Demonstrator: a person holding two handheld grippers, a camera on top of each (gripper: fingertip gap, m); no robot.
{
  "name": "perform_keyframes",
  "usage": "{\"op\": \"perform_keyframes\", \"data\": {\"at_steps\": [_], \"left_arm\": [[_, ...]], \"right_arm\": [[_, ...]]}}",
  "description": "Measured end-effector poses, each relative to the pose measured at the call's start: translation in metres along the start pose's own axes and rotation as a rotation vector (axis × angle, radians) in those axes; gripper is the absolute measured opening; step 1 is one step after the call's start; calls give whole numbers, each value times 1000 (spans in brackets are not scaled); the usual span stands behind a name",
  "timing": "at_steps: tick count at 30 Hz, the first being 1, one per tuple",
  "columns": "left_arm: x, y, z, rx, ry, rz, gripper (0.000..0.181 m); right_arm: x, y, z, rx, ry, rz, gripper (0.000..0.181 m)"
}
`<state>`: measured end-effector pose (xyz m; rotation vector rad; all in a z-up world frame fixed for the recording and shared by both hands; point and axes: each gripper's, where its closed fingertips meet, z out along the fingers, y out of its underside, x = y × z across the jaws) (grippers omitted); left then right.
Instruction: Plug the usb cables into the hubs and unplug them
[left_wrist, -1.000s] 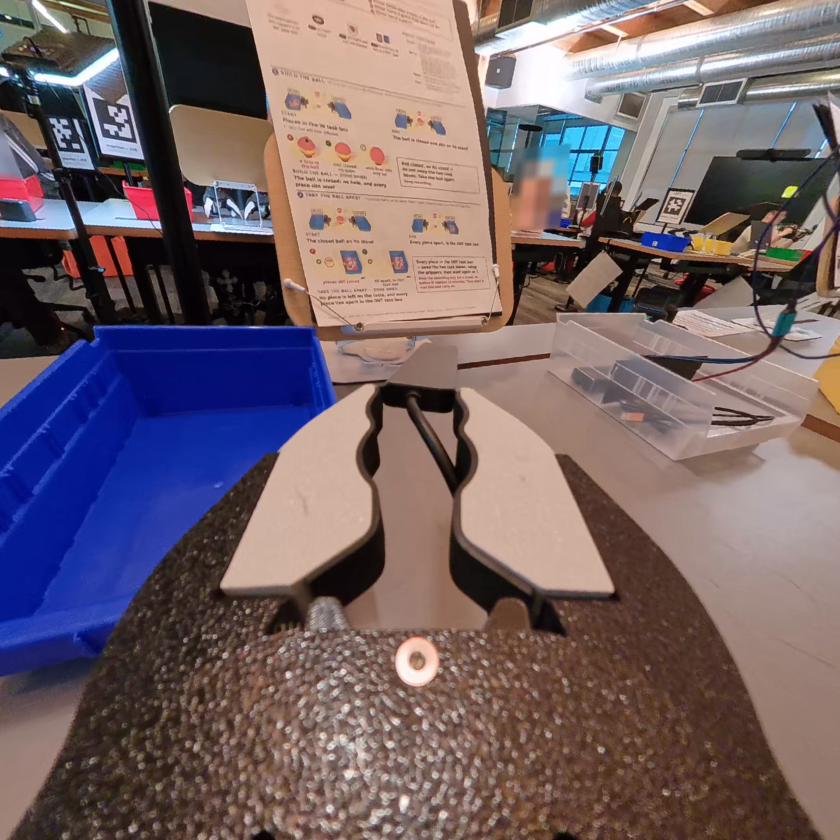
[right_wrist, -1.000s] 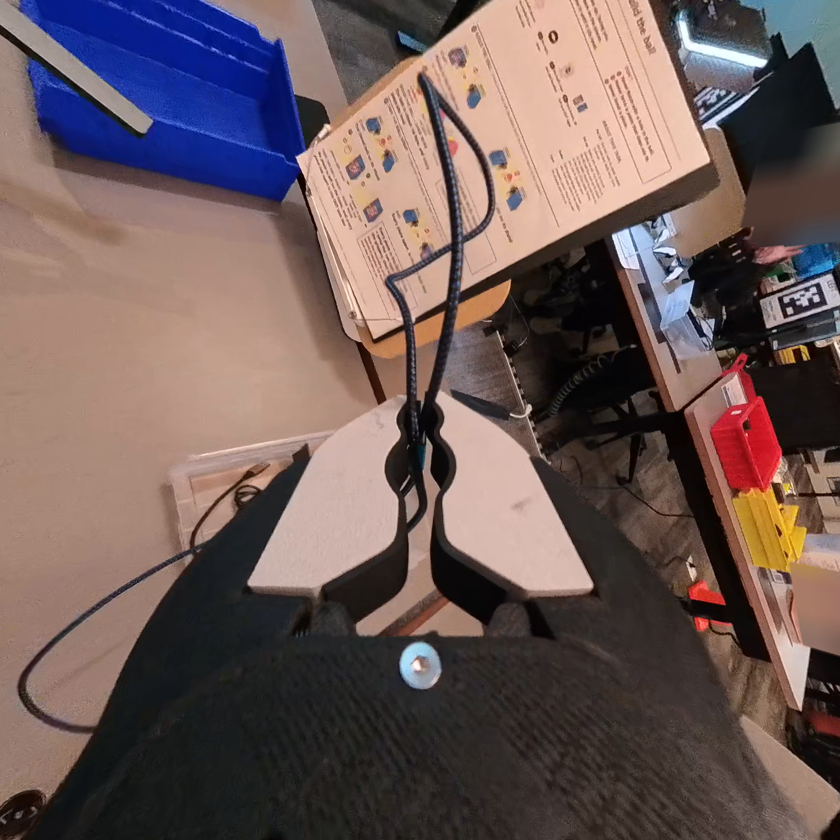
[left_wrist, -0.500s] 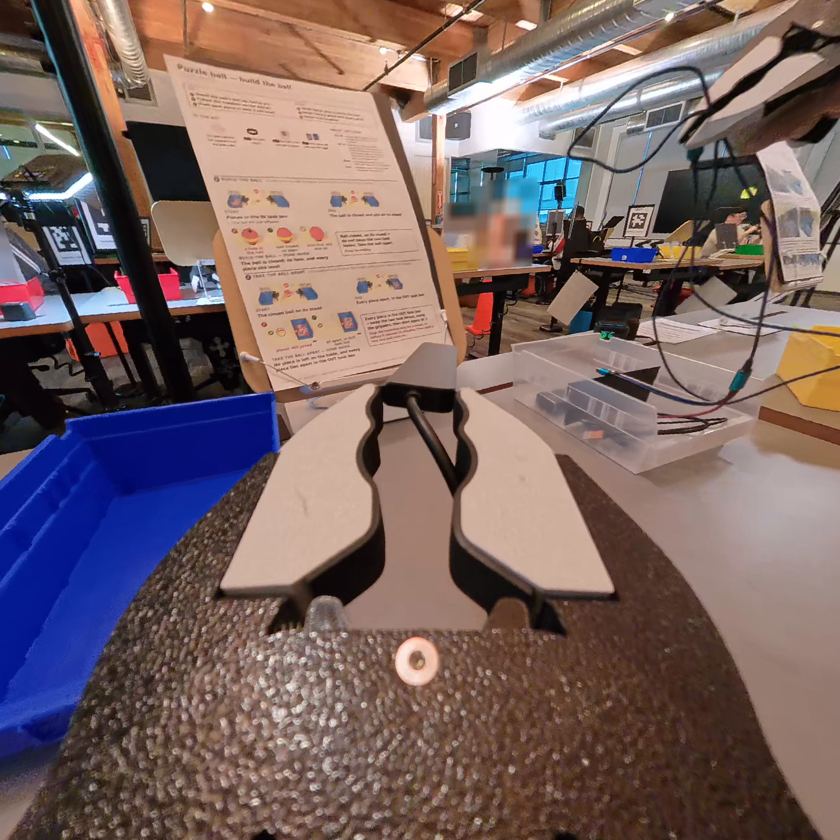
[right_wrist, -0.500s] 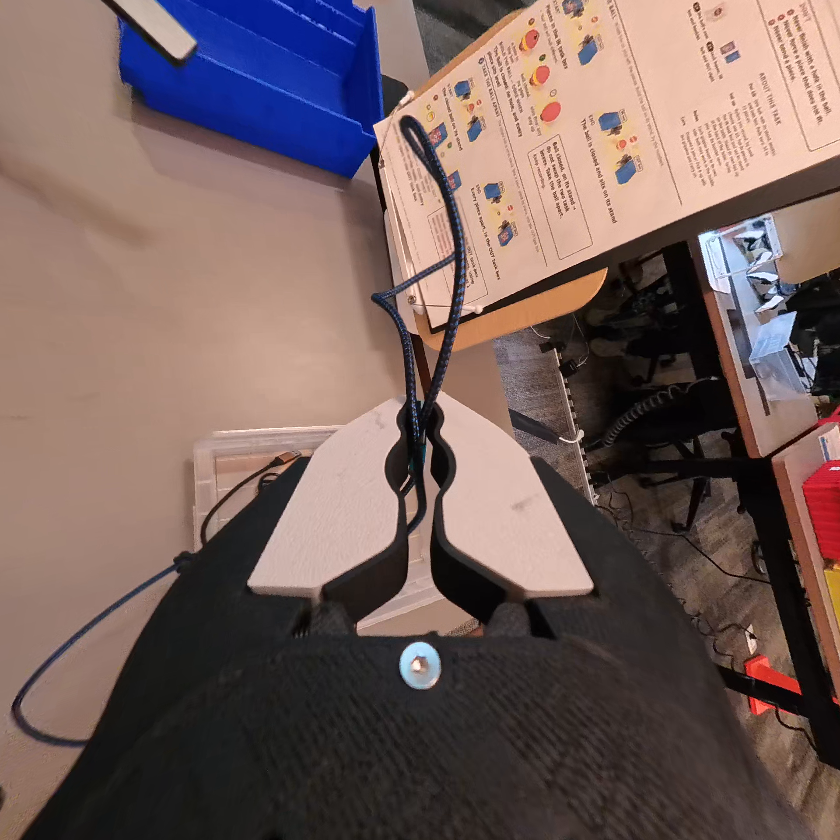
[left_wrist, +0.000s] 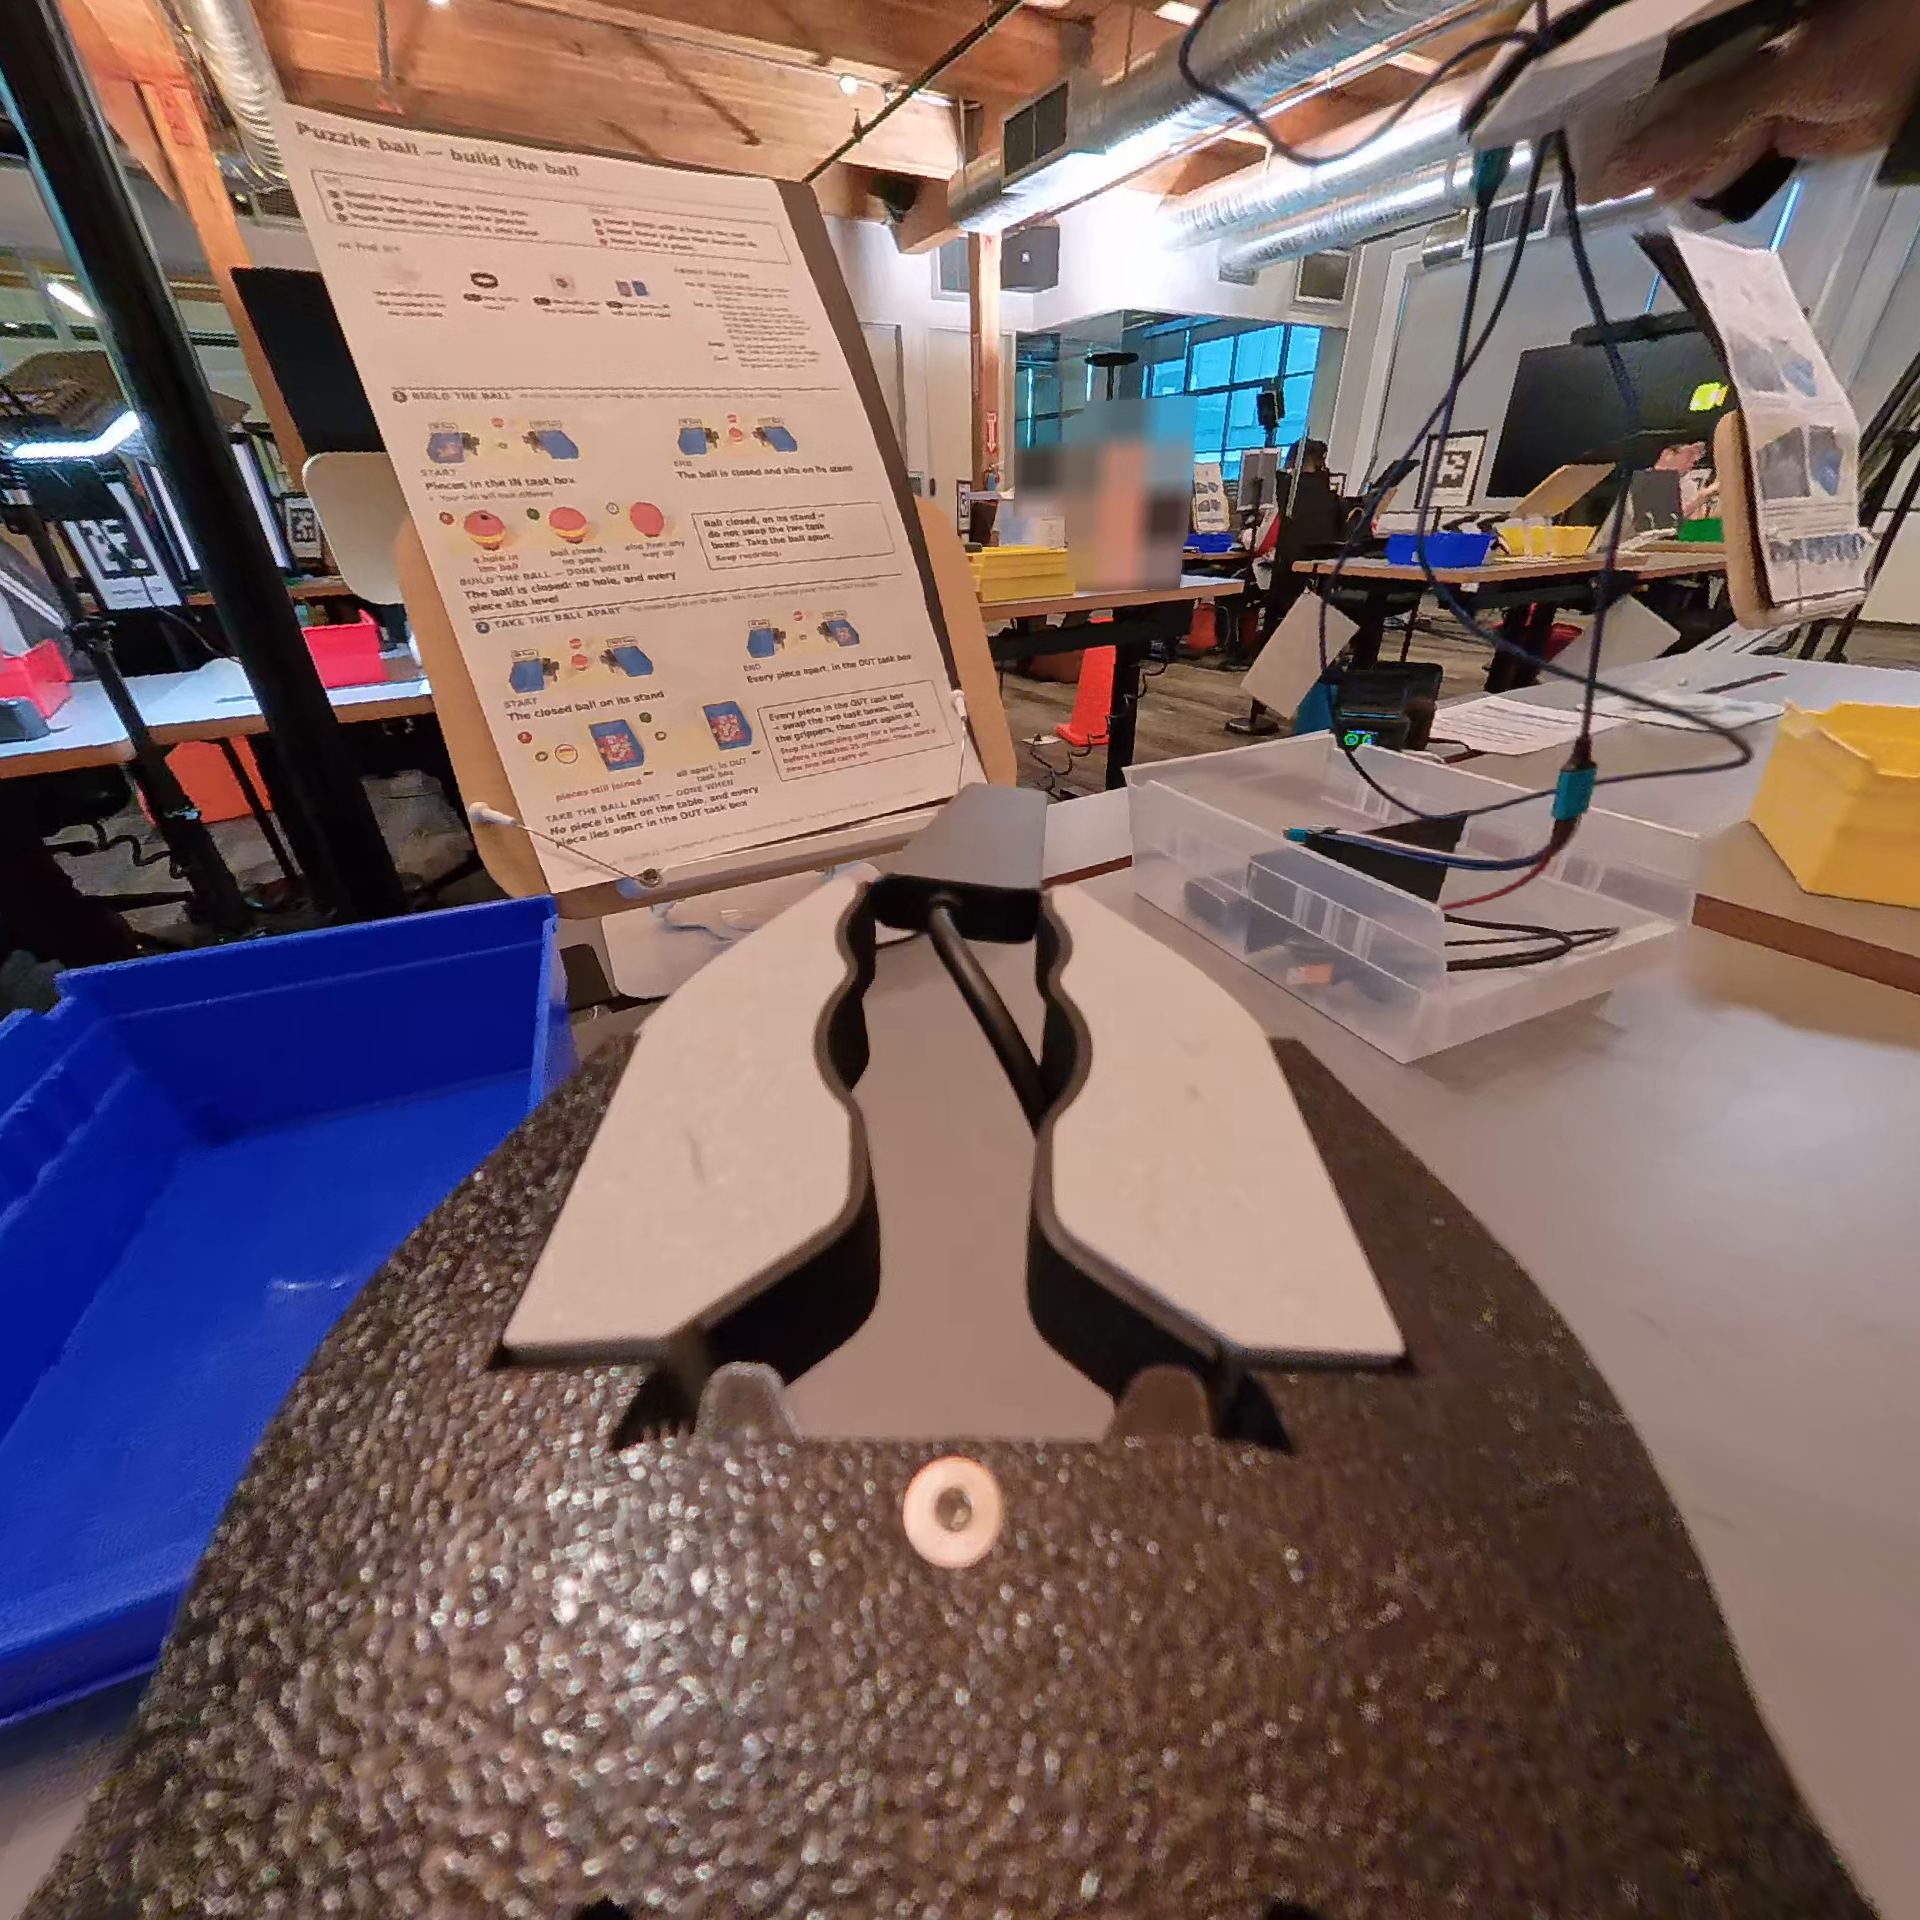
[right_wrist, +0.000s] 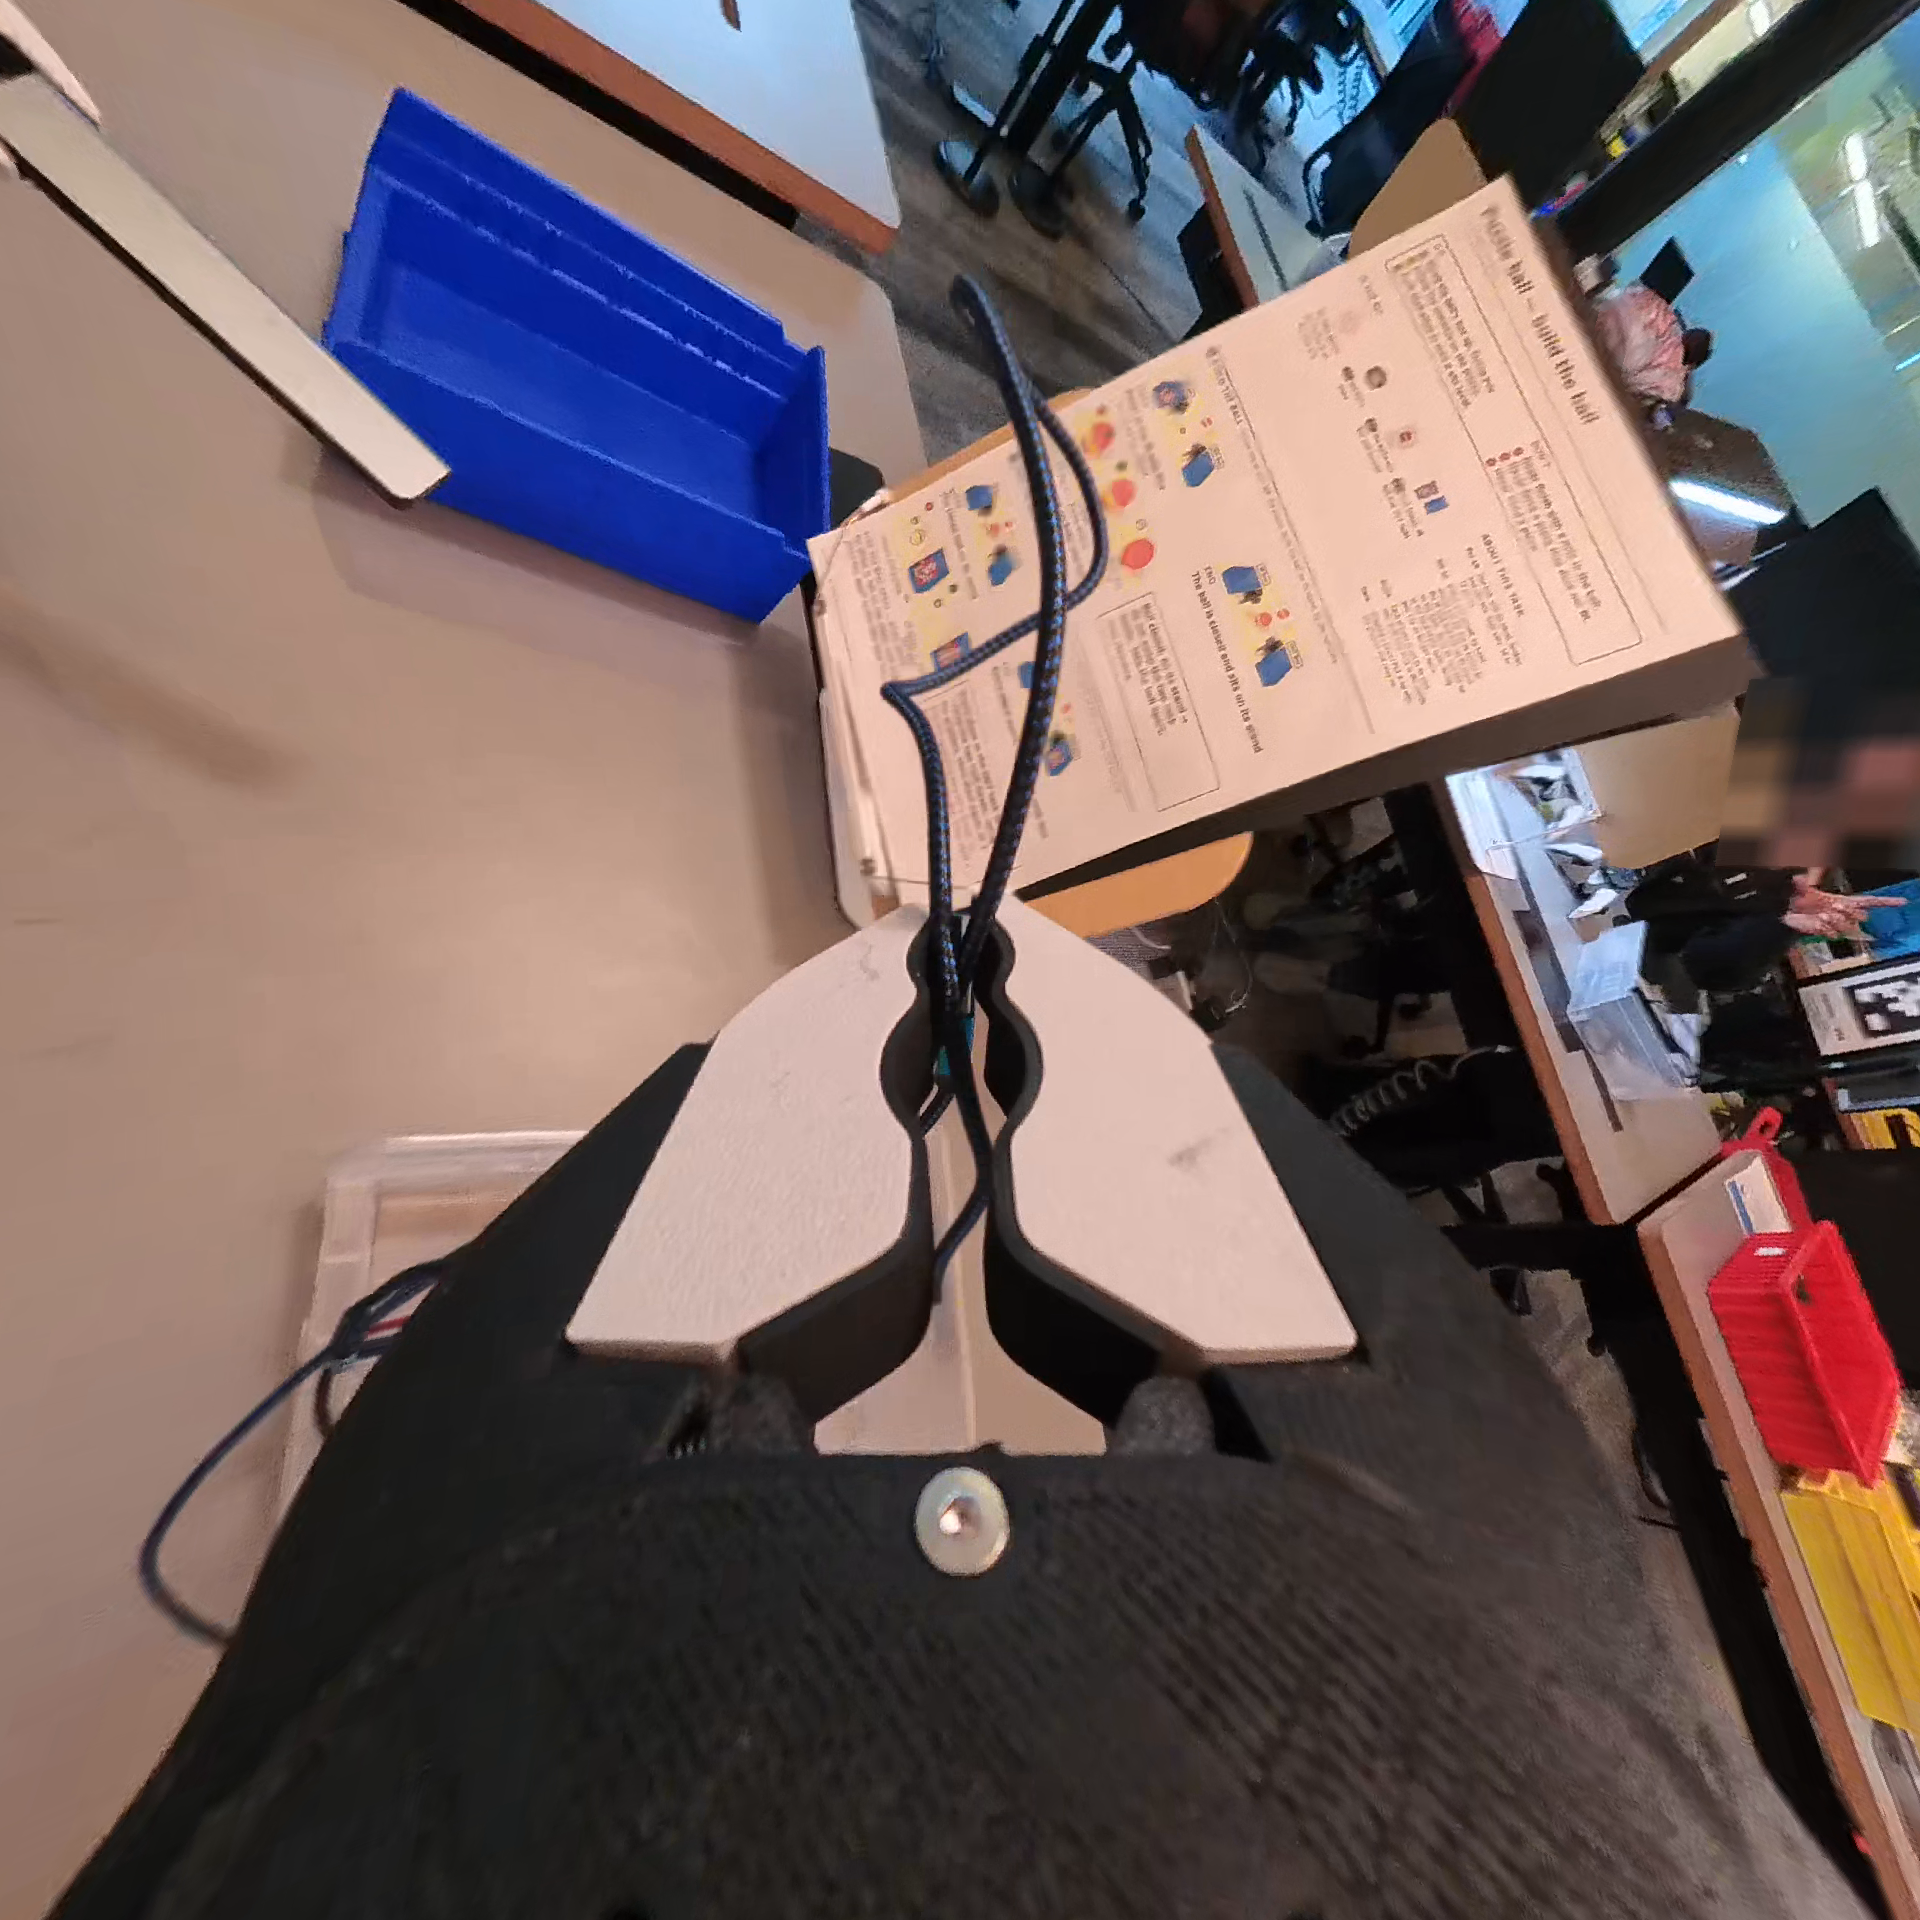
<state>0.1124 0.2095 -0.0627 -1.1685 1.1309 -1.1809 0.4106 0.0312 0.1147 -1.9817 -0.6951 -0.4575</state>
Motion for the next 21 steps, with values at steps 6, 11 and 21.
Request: {"op": "perform_keyframes", "data": {"at_steps": [6, 11, 21], "left_arm": [[14, 7, -2, -46, 42, 8, 28], [21, 0, -4, -47, 48, 24, 28], [44, -2, -6, -60, 44, 19, 28]], "right_arm": [[-45, 46, 5, -31, -69, 13, 4], [-72, 71, 9, -56, -180, 54, 4], [-21, 107, 19, -192, 200, -30, 4]]}}
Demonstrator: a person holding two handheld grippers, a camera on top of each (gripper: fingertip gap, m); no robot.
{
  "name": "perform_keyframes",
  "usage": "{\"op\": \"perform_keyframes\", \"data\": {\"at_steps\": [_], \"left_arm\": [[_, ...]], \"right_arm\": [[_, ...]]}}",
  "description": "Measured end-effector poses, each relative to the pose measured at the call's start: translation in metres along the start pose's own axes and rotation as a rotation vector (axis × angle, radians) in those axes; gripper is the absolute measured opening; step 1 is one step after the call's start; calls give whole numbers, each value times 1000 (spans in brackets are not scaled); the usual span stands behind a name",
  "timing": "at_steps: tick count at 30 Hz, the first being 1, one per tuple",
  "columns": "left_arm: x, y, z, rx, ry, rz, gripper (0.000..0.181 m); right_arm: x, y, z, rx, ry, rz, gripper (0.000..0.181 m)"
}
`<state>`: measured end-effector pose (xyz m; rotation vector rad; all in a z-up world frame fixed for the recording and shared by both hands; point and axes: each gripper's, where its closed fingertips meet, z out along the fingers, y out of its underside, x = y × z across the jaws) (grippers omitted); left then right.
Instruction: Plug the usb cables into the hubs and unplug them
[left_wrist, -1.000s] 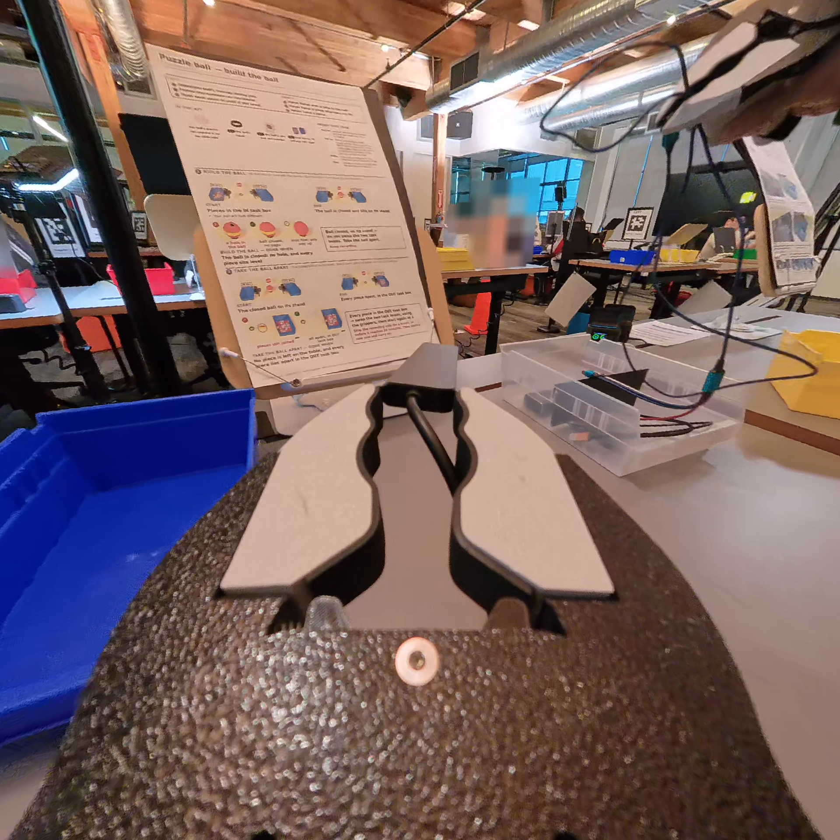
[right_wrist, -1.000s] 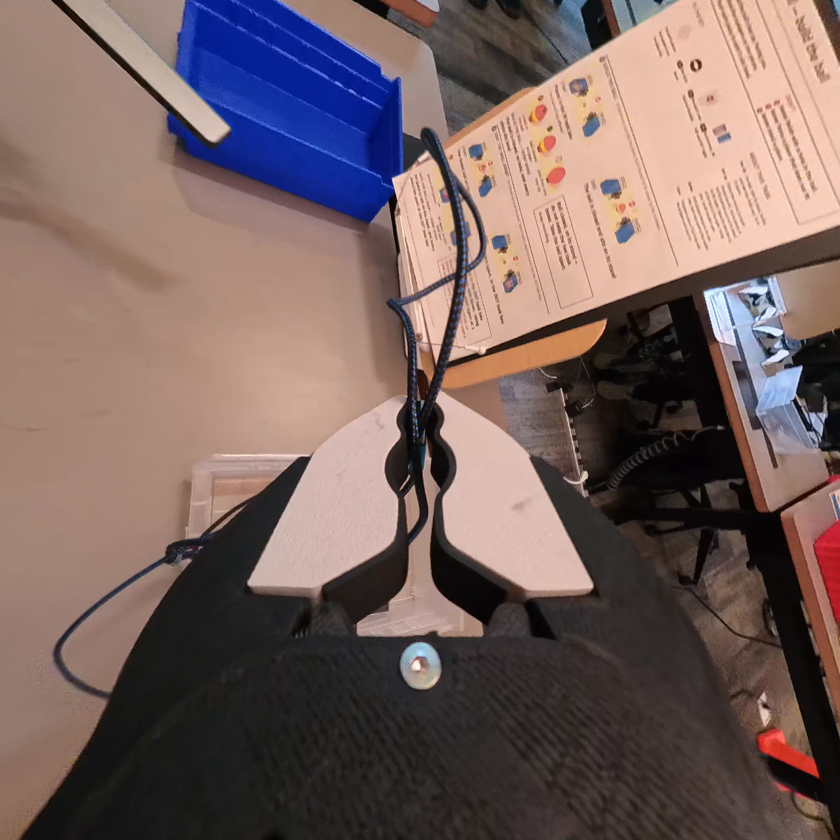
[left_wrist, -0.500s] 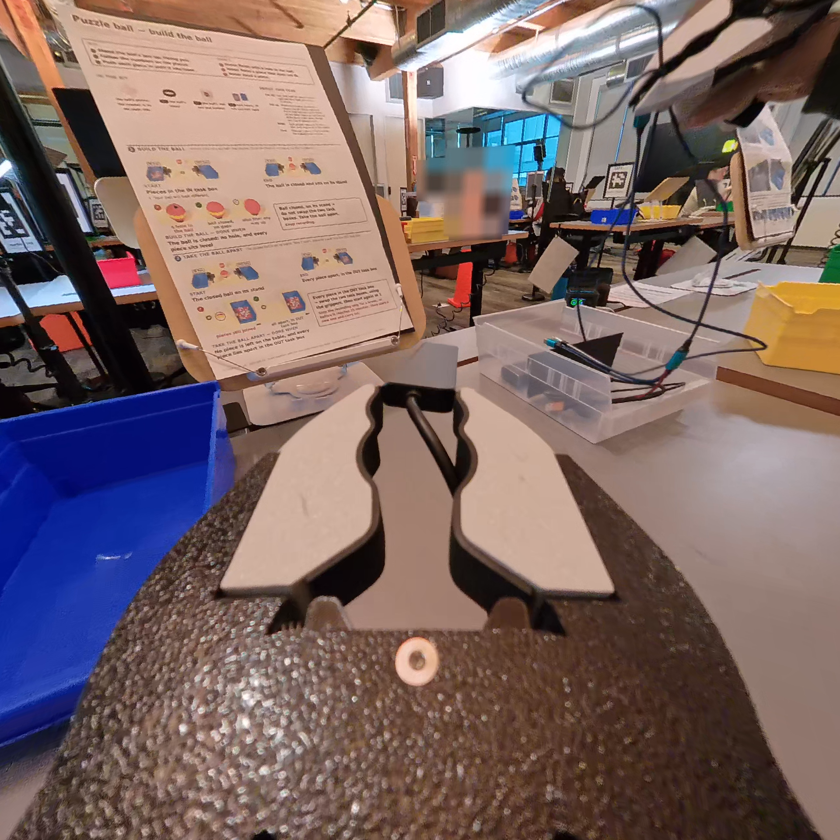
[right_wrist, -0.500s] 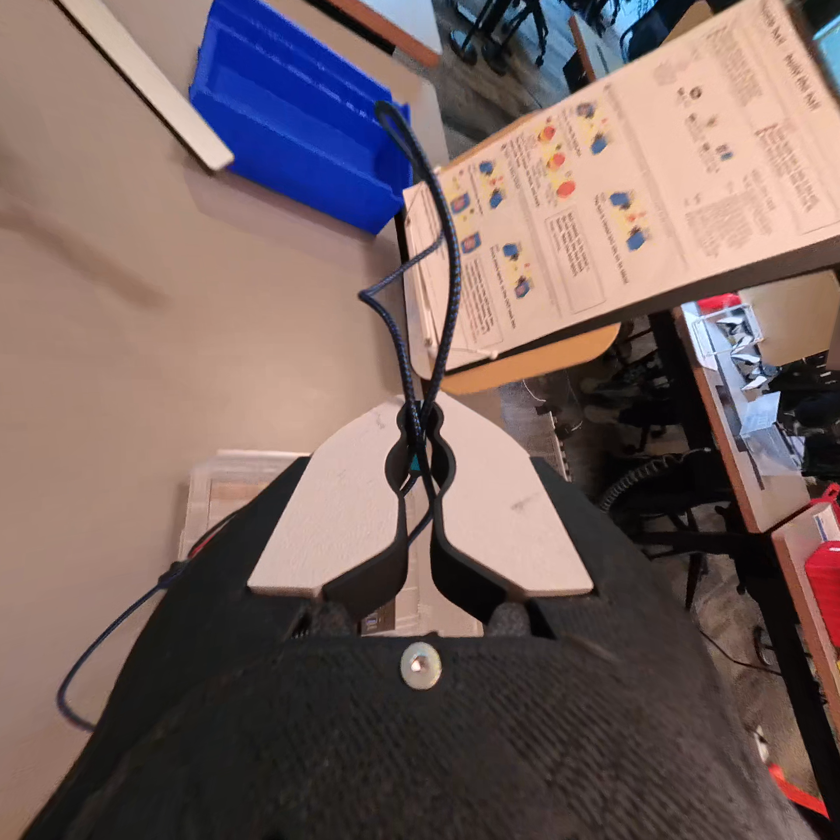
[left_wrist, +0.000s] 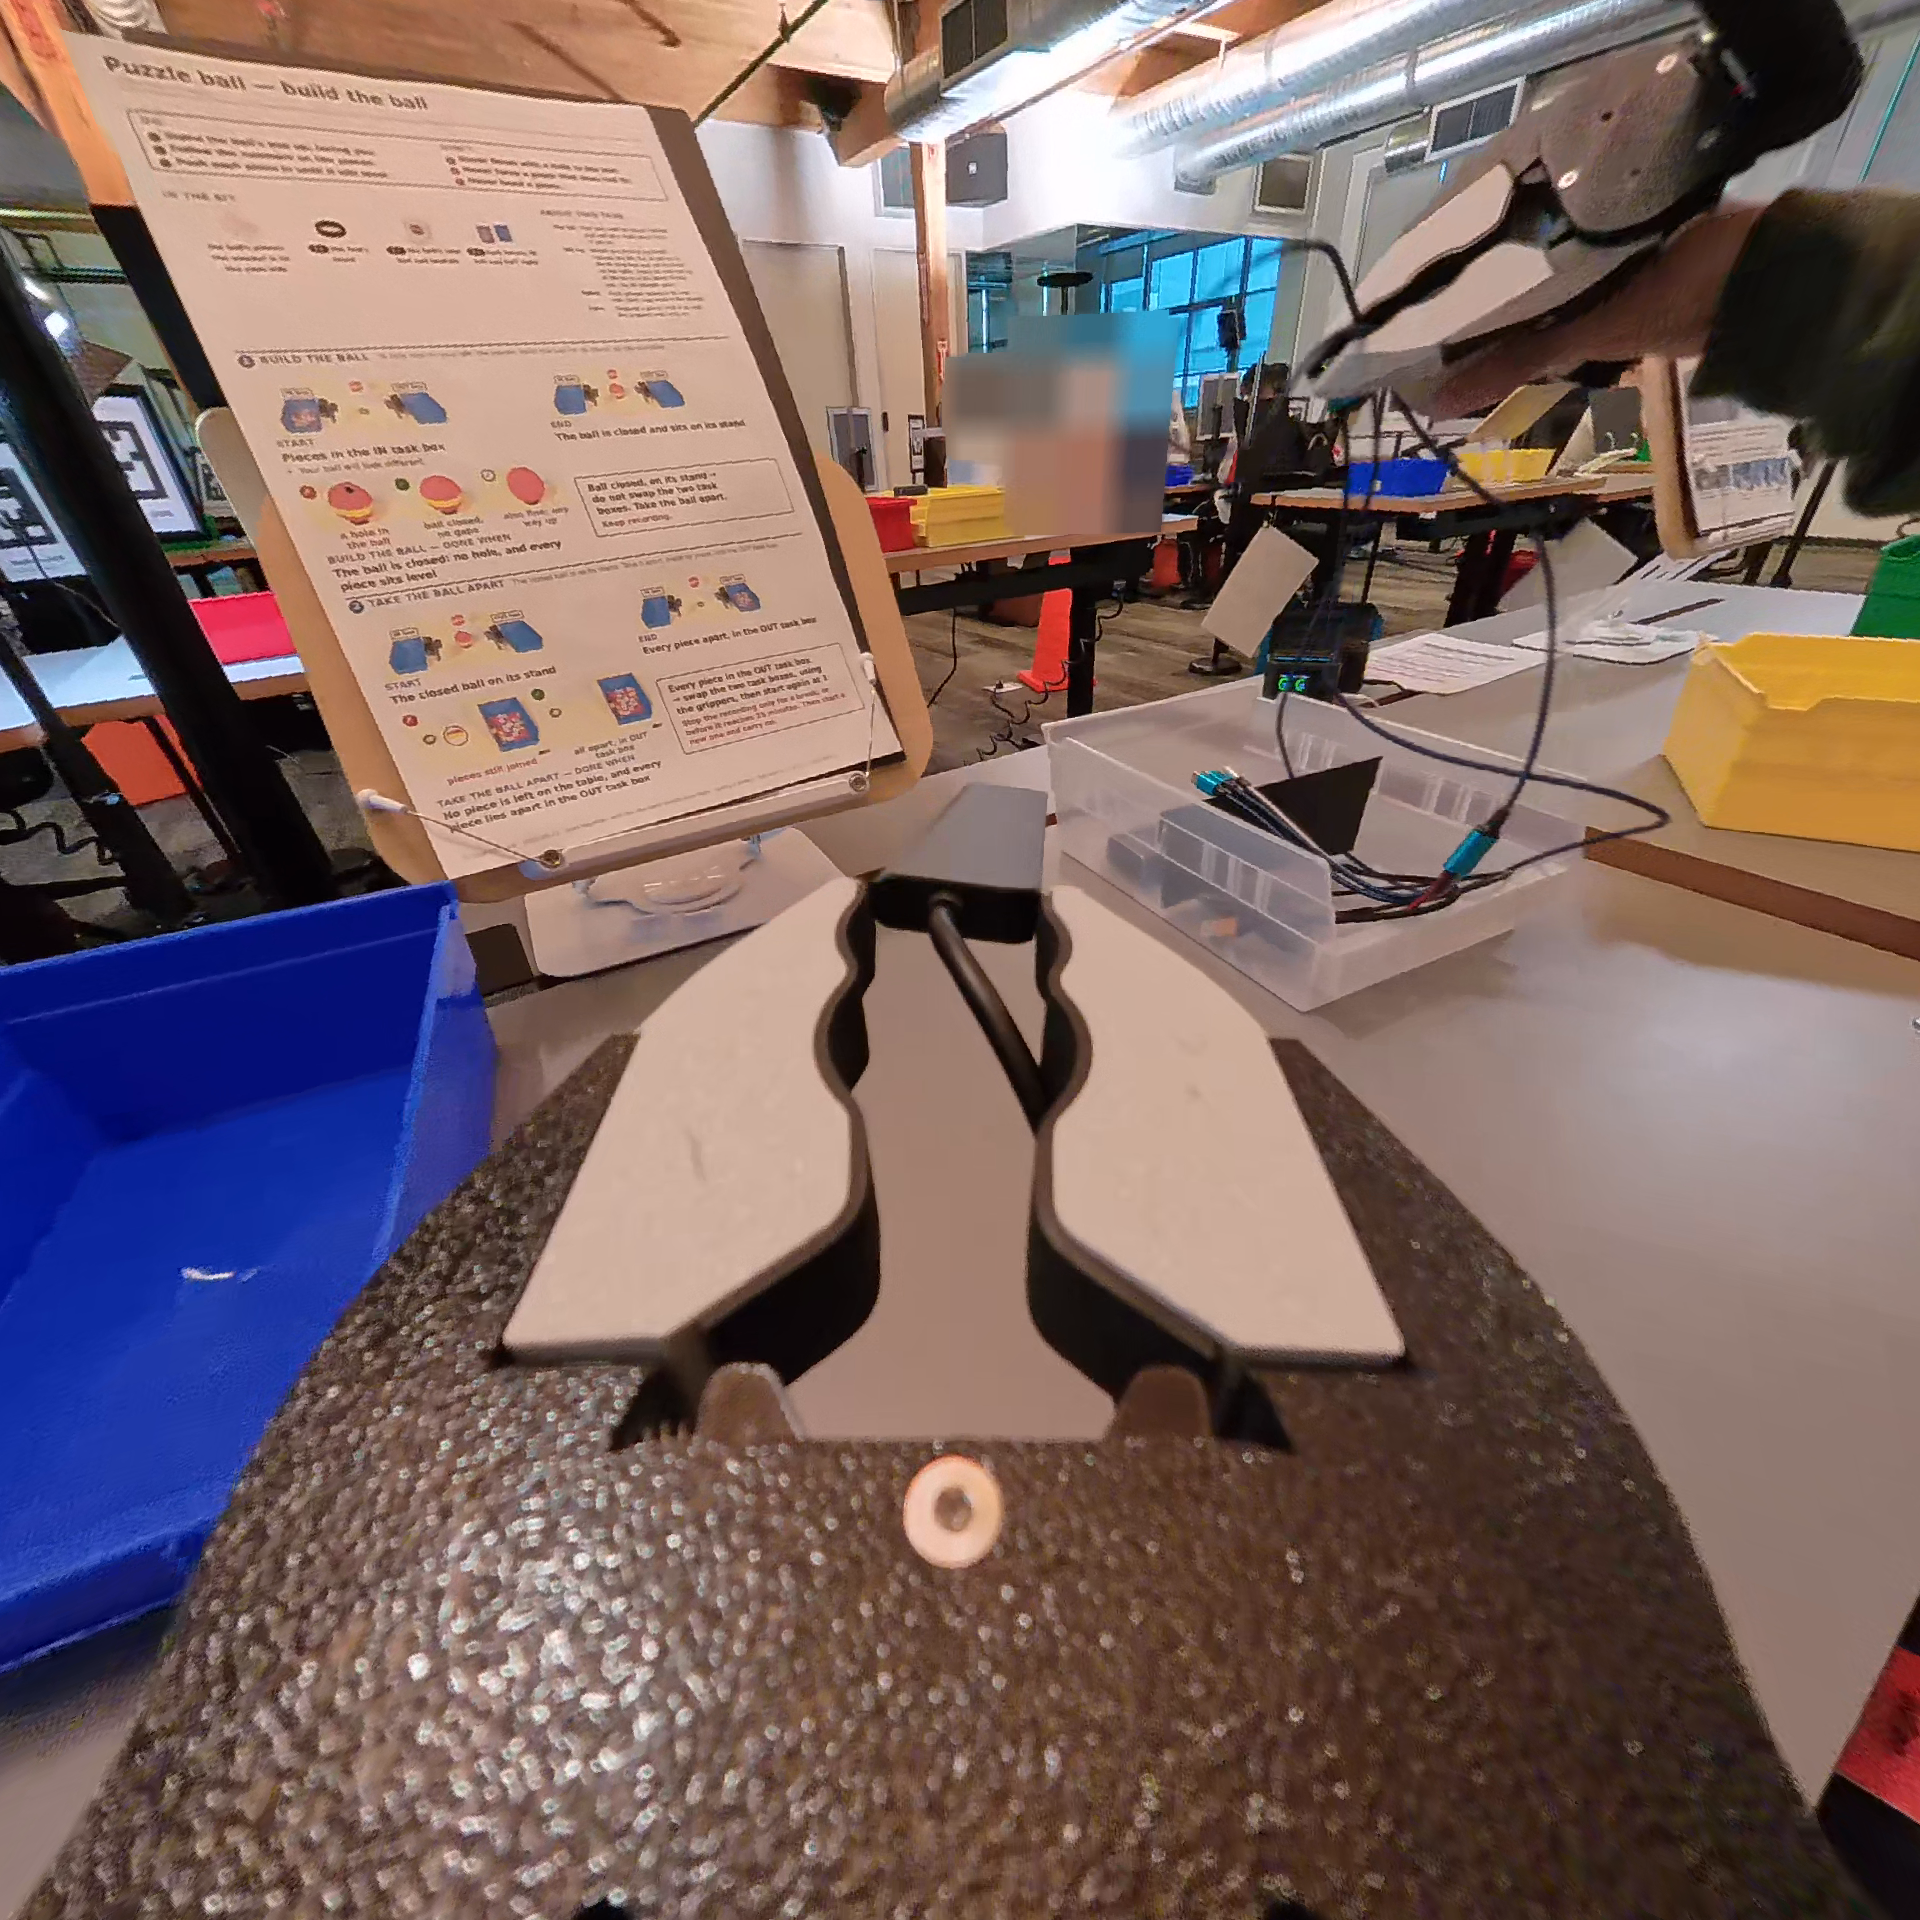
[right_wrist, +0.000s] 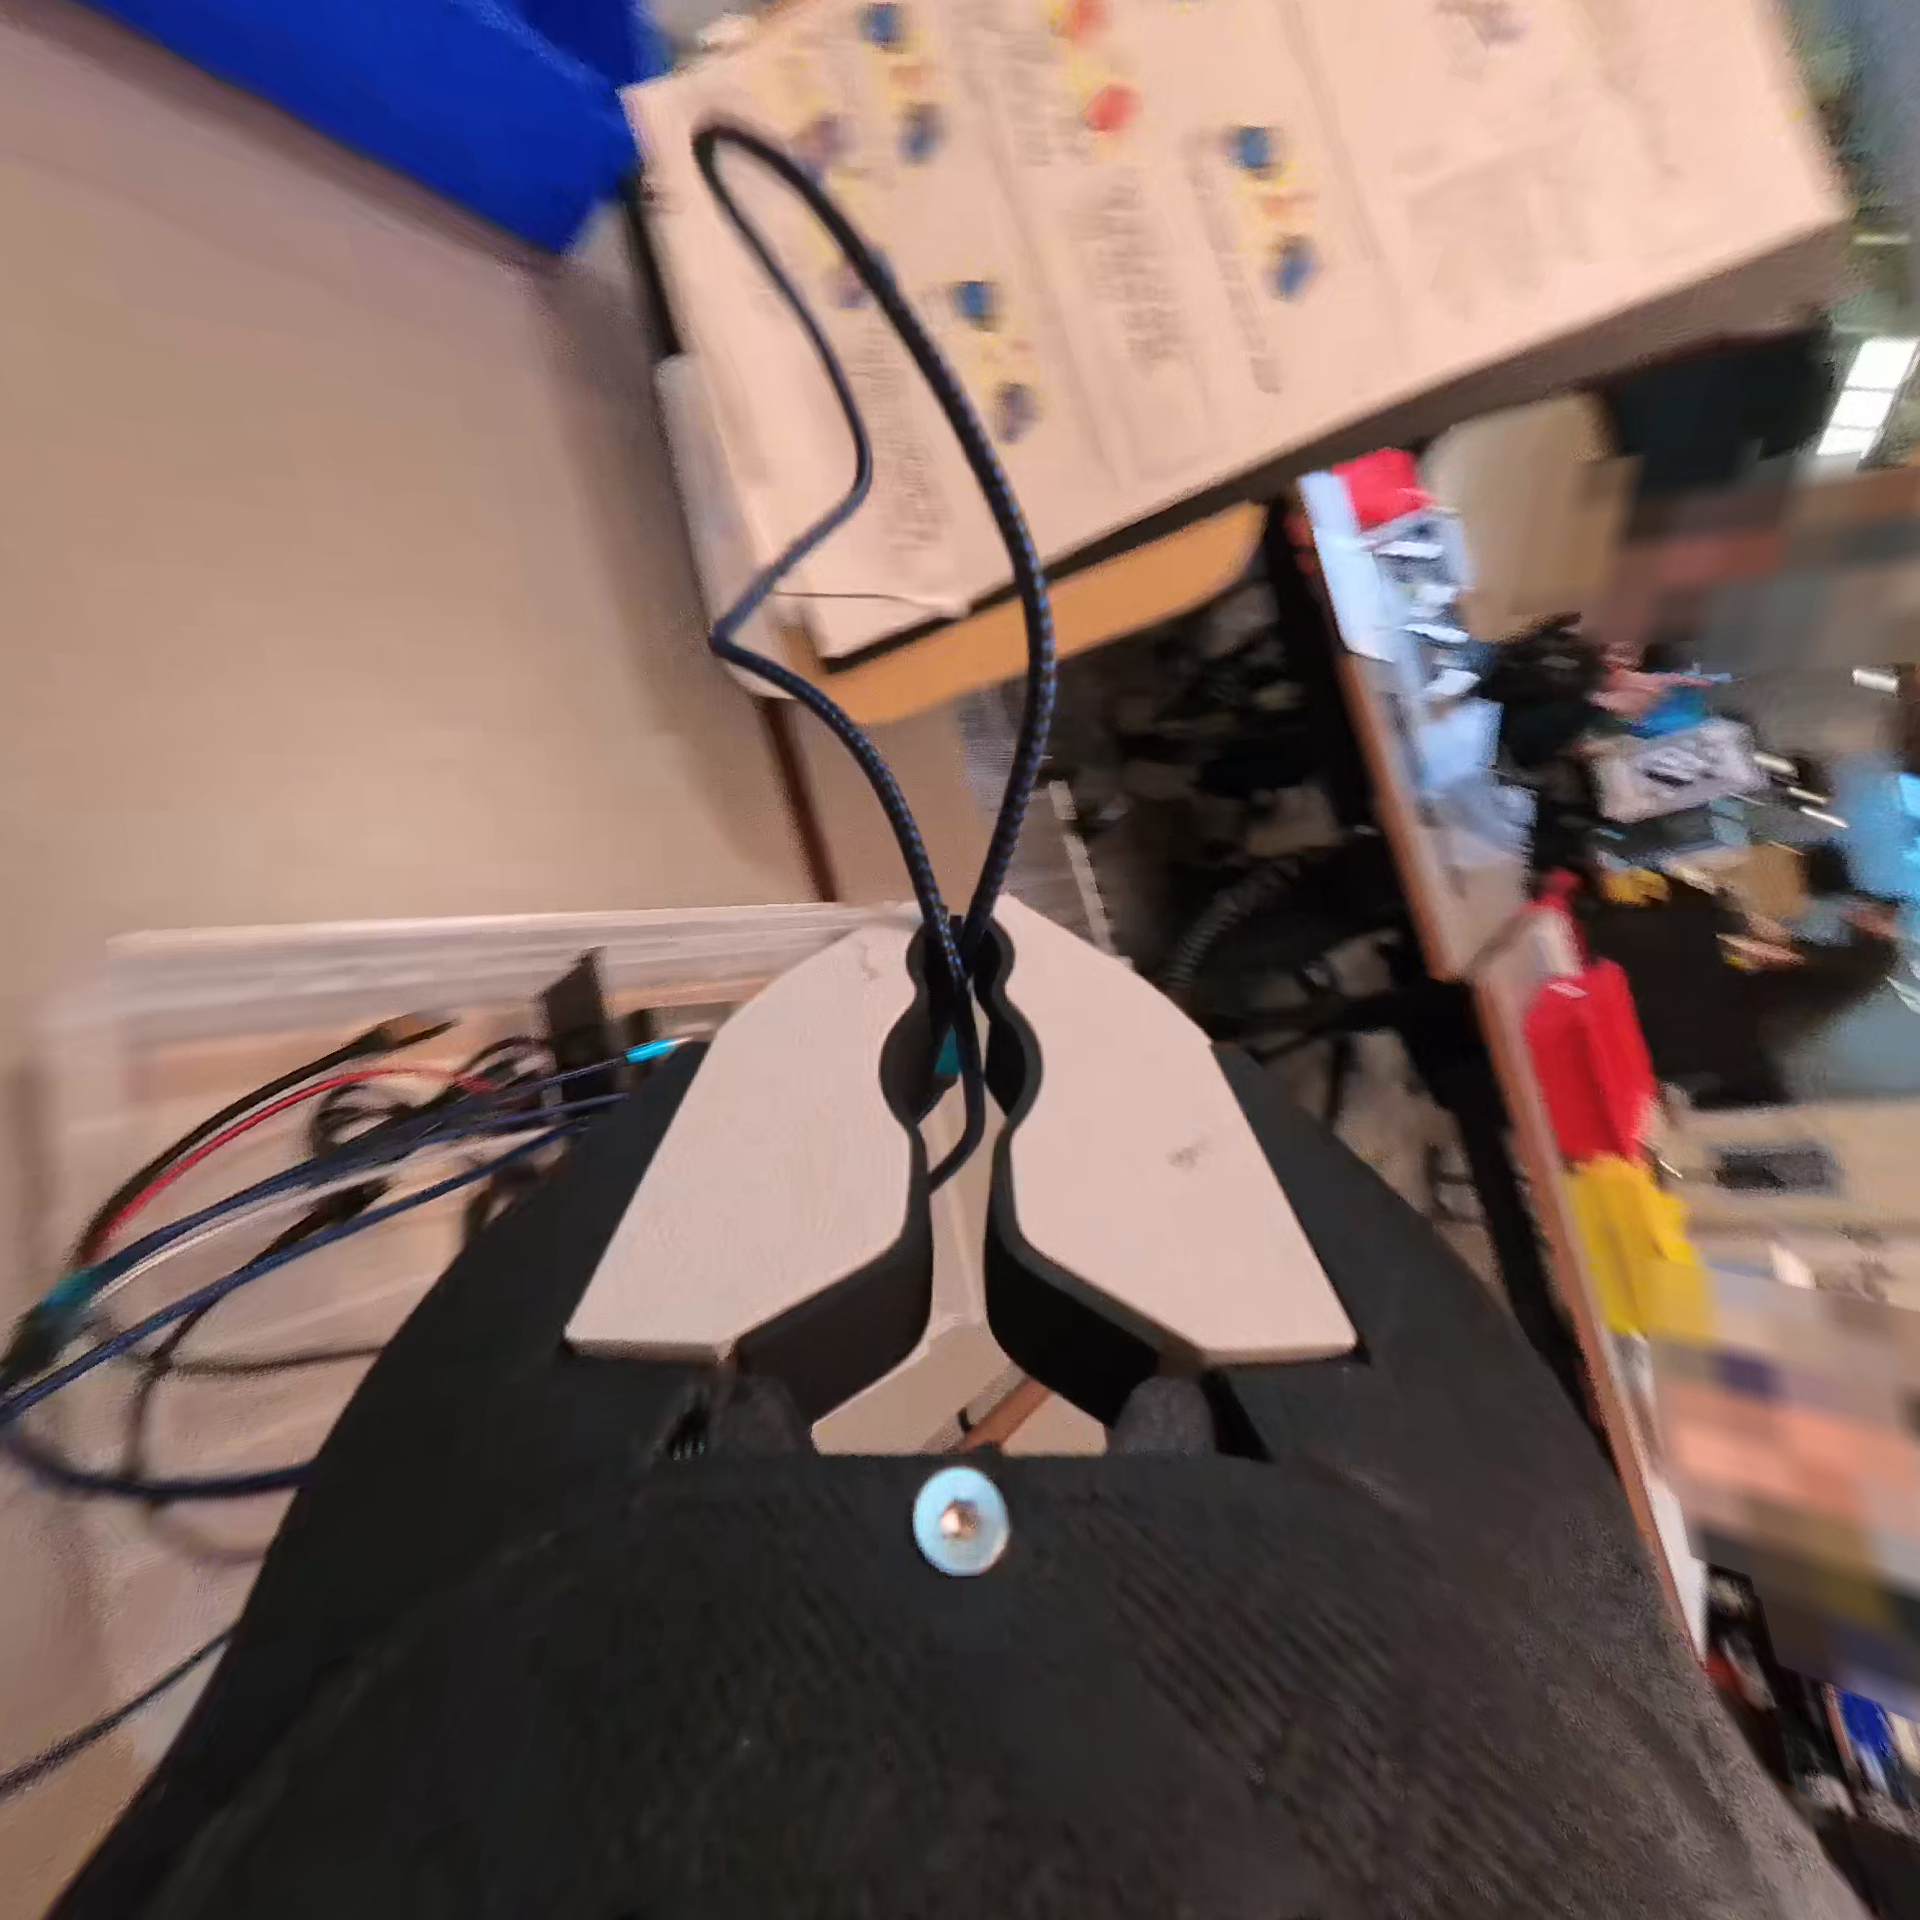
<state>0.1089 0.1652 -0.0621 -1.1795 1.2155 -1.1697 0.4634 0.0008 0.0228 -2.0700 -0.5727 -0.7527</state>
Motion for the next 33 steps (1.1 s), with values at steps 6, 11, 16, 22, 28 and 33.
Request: {"op": "perform_keyframes", "data": {"at_steps": [6, 11, 16, 22, 28, 33], "left_arm": [[18, -2, 4, -28, 31, 12, 28], [32, -2, 7, -40, 57, 30, 28], [49, 1, 15, -35, 86, 26, 28], [62, 2, 24, -33, 123, 5, 28], [68, 4, 32, -44, 147, -1, 28], [76, 6, 34, -44, 169, 2, 28]], "right_arm": [[-52, 60, 16, -80, -117, -66, 4], [-125, 100, 30, -266, -316, -211, 4], [-146, 154, 34, -519, -424, -276, 4], [-159, 171, 52, -571, -432, -187, 4], [-172, 194, 67, -603, -443, -172, 14], [-164, 184, 60, -548, -486, -18, 48]]}}
